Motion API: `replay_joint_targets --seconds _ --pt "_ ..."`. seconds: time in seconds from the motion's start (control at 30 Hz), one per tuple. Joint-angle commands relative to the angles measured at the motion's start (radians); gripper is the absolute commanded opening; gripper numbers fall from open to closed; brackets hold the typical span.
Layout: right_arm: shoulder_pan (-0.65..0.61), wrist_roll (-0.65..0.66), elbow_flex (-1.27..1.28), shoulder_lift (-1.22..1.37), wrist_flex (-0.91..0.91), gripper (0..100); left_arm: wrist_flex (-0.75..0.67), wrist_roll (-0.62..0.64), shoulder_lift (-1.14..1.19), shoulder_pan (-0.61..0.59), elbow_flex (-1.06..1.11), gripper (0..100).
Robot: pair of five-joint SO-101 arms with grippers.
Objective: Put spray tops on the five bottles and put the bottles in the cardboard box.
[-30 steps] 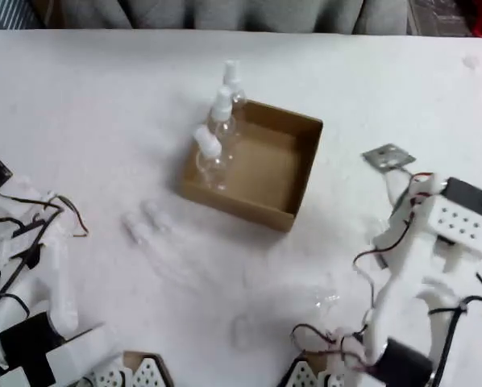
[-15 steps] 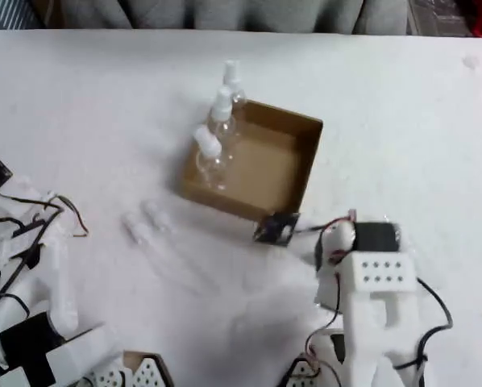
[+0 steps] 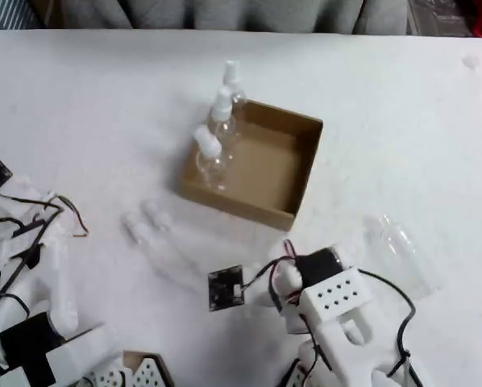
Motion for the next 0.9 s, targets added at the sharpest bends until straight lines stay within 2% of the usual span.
replay_joint_targets --seconds 0.0,0.17,0.33,0.57,0.8,0.87 --pt "-0.019 -0.009 0.034 -0.015 -0.03 30.7 -0.025 0.0 0.007 0.01 -0.048 2" --pt "-0.019 -0.005 0.11 -0.015 -0.139 30.6 -0.025 -0.028 0.007 0.01 -0.048 2" --pt "-0.015 -0.005 0.118 -0.015 -0.148 28.3 -0.025 -0.029 0.007 0.01 -0.048 2" --pt "-0.004 -0.005 0.095 -0.022 -0.145 1.5 -0.025 -0.031 0.007 0.01 -0.048 2" --pt "0.231 -0.002 -0.034 -0.022 -0.143 2.6 -0.025 -0.031 0.007 0.01 -0.048 2" --pt "0.309 0.046 -0.083 -0.019 -0.128 2.6 -0.025 -0.031 0.007 0.01 -0.048 2"
